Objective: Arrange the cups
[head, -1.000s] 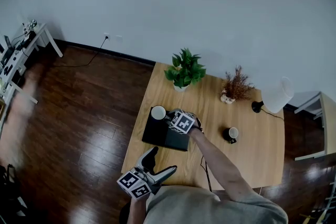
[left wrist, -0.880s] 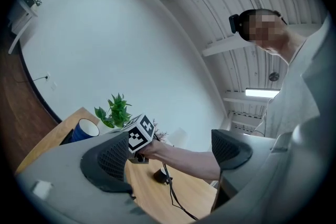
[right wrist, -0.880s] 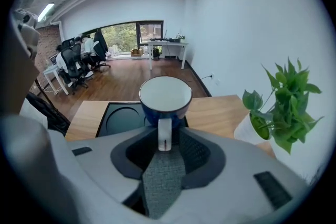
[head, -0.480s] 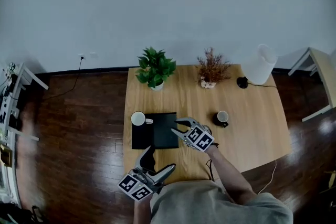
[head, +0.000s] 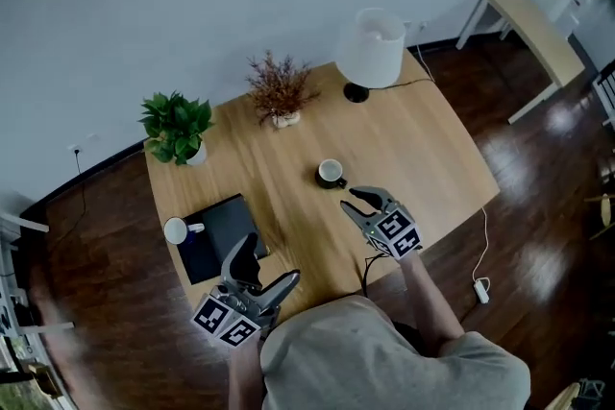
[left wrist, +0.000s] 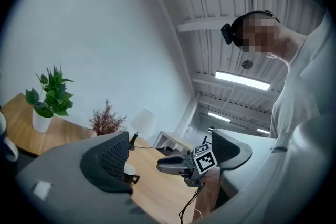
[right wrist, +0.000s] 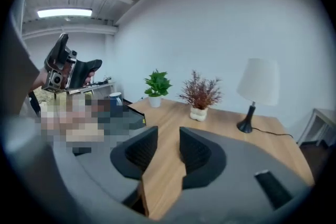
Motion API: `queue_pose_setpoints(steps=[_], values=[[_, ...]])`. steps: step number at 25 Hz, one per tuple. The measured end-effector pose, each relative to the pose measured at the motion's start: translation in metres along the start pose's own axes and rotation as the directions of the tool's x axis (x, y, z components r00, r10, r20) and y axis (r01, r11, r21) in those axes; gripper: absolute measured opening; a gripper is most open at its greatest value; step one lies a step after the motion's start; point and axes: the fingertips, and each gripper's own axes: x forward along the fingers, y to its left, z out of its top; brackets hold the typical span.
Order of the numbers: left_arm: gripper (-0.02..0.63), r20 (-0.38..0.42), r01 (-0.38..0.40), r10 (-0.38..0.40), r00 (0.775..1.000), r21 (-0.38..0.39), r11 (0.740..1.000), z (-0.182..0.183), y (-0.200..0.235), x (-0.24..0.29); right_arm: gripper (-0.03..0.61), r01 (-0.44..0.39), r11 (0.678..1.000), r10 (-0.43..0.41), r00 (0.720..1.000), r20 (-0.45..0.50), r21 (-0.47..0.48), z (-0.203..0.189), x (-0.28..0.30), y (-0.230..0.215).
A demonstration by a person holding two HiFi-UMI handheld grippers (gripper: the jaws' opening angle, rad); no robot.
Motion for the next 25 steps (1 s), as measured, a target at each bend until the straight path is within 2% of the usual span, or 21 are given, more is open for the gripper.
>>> queue_pose_setpoints(steps=[3,7,8,14,21,25], values=[[0.477,-0.029,0.069,-0.068,0.997,0.012,0.998,-0.001,-0.013,0.032,0.148,0.047,0.999,-0.046,0.999,-0.027,0.028,-0.02,-0.009,-0.016],[0.477,-0.066,0.119,-0.118,0.991,0.014,0.993,-0.004,-0.023,0.054,0.149,0.084,0.995,-0.082,0.996,-0.04,0.057,-0.031,-0.015,-0.02],[0.477,-0.074,0.125,-0.123,0.99,0.011,0.992,-0.007,-0.024,0.058,0.176,0.09,0.994,-0.087,0.995,-0.041,0.063,-0.031,-0.016,-0.022],[0.477,-0.097,0.128,-0.127,0.987,-0.005,0.992,-0.014,-0.025,0.073,0.187,0.083,0.994,-0.078,0.994,-0.071,0.076,-0.041,-0.004,-0.027],[0.477,-0.124,0.113,-0.113,0.986,-0.004,0.994,-0.021,-0.026,0.078,0.186,0.084,0.996,-0.086,0.971,-0.224,-0.015,-0.082,0.032,-0.04],[0.477,-0.131,0.096,-0.095,0.987,0.0,0.995,-0.025,-0.022,0.079,0.186,0.072,0.997,-0.075,0.957,-0.281,-0.021,-0.101,0.054,-0.047]])
